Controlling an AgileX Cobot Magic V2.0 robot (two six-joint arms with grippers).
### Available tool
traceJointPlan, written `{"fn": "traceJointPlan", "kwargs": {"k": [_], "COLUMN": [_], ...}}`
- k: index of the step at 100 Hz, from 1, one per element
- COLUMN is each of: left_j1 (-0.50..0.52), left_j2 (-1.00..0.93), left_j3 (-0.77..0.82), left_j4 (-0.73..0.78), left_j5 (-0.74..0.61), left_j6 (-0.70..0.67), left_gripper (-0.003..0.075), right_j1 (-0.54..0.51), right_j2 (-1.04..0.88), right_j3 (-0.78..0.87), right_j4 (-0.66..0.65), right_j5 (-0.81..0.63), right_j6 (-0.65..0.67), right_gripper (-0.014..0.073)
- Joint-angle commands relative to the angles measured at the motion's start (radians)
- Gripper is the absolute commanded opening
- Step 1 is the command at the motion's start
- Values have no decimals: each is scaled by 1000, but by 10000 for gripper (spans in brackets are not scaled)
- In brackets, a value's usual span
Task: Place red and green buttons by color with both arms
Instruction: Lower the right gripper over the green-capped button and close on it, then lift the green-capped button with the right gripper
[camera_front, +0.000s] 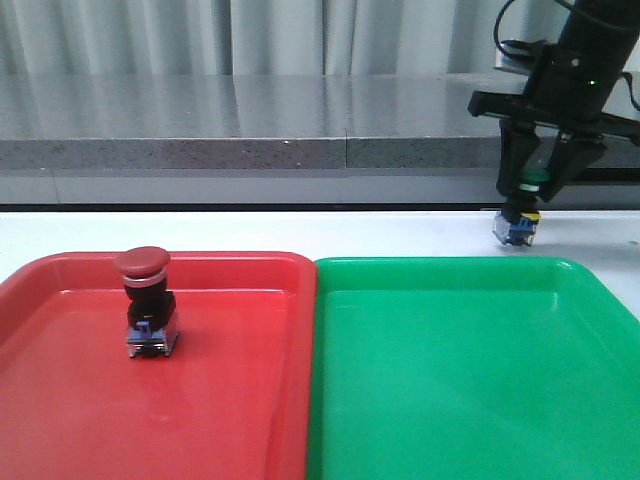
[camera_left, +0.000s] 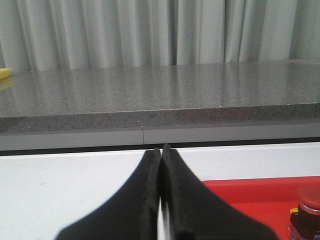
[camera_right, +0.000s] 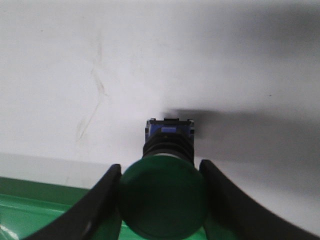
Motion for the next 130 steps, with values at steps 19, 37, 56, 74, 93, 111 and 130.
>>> {"fn": "traceJointPlan", "kwargs": {"k": [19,37,56,74,93,111,130], "left_j1": [0,0,0,0,0,0,0], "left_j2": [-33,-33,-33,-33,-33,-33,-33], "left_j3": [11,11,11,11,11,11,11], "left_j4": [-11,-11,-11,-11,-11,-11,-11], "left_j5": [-86,-86,-86,-86,-86,-86,-86], "left_j6": [-7,-7,-7,-7,-7,-7,-7], "left_gripper": [-20,-20,-20,-20,-20,-20,-20], "right_j1": [-1,0,36,83,143,215,269], "right_j2": [-88,-151,-247,-347,-478,-594,-643], "right_j3": [-187,-184,-129,0,219,433,605], "right_j4": [17,23,25,25,25,25,27], "right_j5": [187,222,231,180,66,-57,-158], "right_j6": [-3,48,64,106,150,172,172], "right_gripper": [206,206,206,206,206,206,206]}}
